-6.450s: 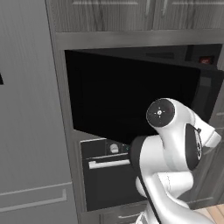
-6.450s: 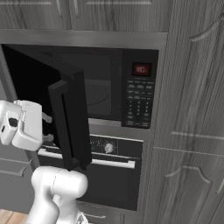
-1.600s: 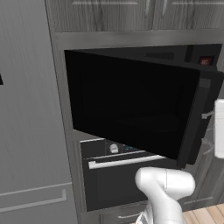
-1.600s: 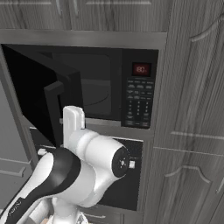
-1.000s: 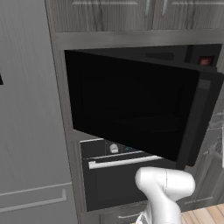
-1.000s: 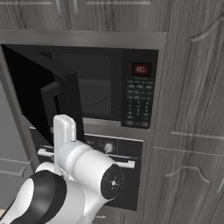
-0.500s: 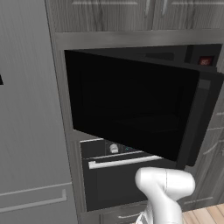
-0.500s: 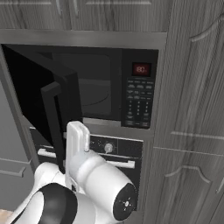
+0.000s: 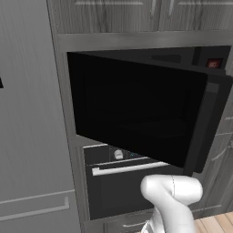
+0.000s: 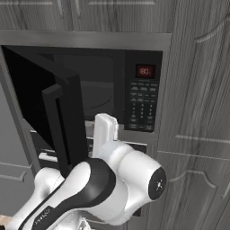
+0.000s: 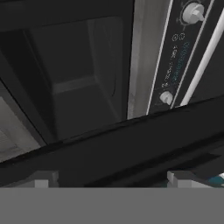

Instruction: Place the sponge inside the microwave to prepare for sanitizing.

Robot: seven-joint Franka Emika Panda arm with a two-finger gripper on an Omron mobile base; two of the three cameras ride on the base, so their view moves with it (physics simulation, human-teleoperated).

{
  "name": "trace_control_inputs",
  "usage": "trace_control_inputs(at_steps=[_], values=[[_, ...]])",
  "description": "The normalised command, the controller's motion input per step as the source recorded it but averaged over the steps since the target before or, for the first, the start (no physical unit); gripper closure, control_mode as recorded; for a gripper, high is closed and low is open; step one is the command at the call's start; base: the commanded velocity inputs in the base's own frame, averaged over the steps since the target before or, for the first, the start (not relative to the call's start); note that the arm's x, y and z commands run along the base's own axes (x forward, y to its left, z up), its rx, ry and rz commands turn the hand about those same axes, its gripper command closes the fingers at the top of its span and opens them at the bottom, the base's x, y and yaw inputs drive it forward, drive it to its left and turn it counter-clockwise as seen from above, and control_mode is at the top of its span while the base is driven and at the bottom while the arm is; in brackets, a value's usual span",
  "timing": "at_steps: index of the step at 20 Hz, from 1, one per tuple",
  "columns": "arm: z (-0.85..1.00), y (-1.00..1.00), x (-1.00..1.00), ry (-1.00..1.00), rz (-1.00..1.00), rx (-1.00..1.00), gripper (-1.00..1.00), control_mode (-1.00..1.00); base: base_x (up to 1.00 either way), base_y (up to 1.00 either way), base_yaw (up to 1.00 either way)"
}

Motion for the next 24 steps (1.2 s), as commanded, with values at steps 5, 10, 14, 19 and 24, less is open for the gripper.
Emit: trace_control_inputs(at_steps=[5, 10, 14, 19, 24], values=[[0.00, -0.02, 0.45, 0.00, 0.04, 0.00, -1.00, -1.00, 0.00, 0.00, 0.00], [0.00, 0.25, 0.06, 0.00, 0.14, 0.00, -1.00, -1.00, 0.00, 0.00, 0.00], [0.00, 0.45, 0.00, -0.01, 0.17, 0.00, -1.00, -1.00, 0.00, 0.00, 0.00], [0.00, 0.38, 0.00, -0.02, 0.15, -0.01, -1.00, -1.00, 0.00, 0.00, 0.00], [0.00, 0.30, 0.00, -0.04, 0.13, -0.02, -1.00, -1.00, 0.00, 0.00, 0.00]])
